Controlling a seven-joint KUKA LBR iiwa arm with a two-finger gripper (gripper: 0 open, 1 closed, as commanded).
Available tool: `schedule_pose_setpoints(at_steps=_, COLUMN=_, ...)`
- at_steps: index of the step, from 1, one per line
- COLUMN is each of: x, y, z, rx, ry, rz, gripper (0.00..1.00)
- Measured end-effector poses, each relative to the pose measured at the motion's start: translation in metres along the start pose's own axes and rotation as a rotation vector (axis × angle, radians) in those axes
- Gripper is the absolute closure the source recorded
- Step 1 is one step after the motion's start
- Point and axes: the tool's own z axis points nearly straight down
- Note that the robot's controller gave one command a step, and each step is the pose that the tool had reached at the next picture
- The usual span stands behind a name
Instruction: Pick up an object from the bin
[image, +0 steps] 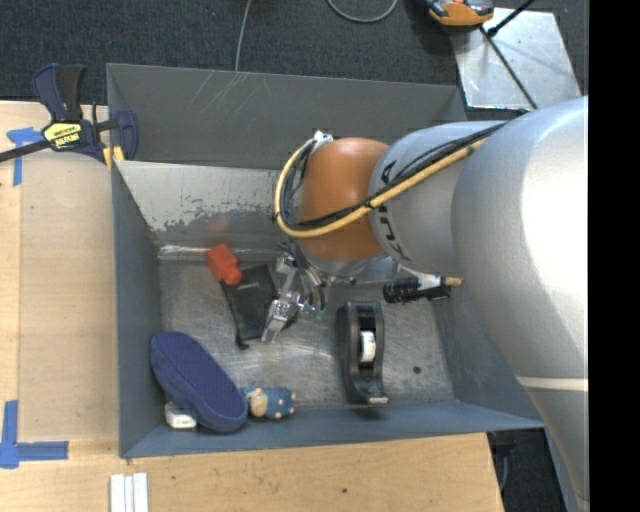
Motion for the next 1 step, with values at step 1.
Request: schedule_pose_setpoints(at_steps=1, x=-0.0038, y=0.0034, z=-0.0038, rx=-0.013, ry=-0.017, rz=0.003, gripper=1.00)
